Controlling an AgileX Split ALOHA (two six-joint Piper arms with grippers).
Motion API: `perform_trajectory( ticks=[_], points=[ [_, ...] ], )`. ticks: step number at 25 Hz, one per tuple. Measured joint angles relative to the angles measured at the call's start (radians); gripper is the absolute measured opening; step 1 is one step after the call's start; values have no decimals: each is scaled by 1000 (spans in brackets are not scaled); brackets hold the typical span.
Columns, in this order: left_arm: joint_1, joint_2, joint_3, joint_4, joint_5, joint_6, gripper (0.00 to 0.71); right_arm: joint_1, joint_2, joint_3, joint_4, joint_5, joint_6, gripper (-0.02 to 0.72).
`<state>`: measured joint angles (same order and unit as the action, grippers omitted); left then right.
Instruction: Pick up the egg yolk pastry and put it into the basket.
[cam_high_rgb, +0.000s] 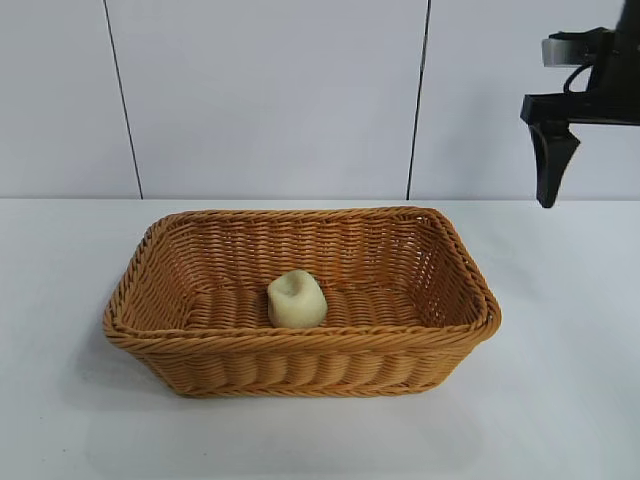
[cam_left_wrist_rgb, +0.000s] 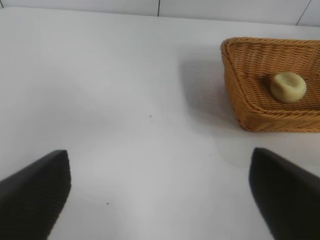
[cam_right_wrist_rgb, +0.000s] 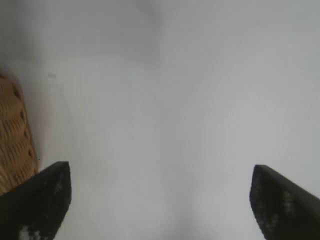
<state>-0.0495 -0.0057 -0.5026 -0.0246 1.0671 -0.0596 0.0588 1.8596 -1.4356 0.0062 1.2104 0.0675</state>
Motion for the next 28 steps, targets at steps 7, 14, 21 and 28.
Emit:
perform_trajectory(
  ticks=[7, 14, 21, 28],
  points=[
    [0, 0, 0, 0, 0, 0, 696, 0, -263, 374, 5, 1, -31, 695],
    [0, 0, 0, 0, 0, 0, 696, 0, -598, 679, 5, -60, -68, 695],
    [0, 0, 0, 0, 0, 0, 696, 0, -968, 920, 5, -164, -87, 695],
    [0, 0, 0, 0, 0, 0, 696, 0, -1317, 936, 11, -184, -98, 695]
  ],
)
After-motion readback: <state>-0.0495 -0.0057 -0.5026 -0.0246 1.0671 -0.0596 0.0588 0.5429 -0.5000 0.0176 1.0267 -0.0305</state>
